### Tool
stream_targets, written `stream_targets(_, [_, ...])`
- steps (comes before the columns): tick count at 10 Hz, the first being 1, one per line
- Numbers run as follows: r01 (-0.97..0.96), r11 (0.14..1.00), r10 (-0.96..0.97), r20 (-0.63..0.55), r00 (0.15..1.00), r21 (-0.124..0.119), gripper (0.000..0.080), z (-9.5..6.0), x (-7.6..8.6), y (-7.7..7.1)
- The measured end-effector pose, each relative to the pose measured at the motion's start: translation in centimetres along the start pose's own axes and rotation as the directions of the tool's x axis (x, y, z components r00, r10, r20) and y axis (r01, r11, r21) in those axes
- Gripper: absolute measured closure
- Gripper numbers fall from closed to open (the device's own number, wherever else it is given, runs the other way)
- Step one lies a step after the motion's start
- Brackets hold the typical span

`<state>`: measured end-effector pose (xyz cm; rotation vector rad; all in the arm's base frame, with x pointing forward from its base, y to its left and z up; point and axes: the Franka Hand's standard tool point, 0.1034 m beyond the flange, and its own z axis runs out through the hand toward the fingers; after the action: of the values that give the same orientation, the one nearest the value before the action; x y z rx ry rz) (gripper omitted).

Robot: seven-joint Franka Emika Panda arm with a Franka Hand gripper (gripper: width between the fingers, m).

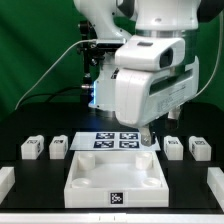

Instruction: Assemble one leg

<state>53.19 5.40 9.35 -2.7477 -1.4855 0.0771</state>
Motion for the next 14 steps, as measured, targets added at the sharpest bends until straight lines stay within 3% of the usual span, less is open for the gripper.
stream_targets(2, [0.263,0.965,-0.263,-0.013,0.965,-0.021,0.0150,2.5,-3.1,-2.3])
stream_targets(4, [0.483,0.875,-0.483,-0.020,0.875,-0.024,0.0150,5.9,-7.0,-4.2])
stream_targets(6, [0.586,0.810,-0.587,-0.029,0.809,-0.021,0.0150,8.1,-9.5,-4.9])
stream_targets(8, [0.572,0.820,-0.572,-0.034,0.819,-0.011,0.0150,9.2,-10.3,-5.2])
stream_targets(11, [0.563,0.826,-0.563,-0.035,0.826,-0.006,0.0150,9.5,-10.7,-5.1])
stream_targets(12, [0.563,0.827,-0.563,-0.035,0.826,-0.006,0.0280,9.5,-10.7,-5.1])
stream_targets(13, [0.563,0.827,-0.562,-0.035,0.826,-0.005,0.0280,9.5,-10.7,-5.1])
stream_targets(14, [0.563,0.827,-0.562,-0.035,0.826,-0.005,0.0458,9.5,-10.7,-5.1])
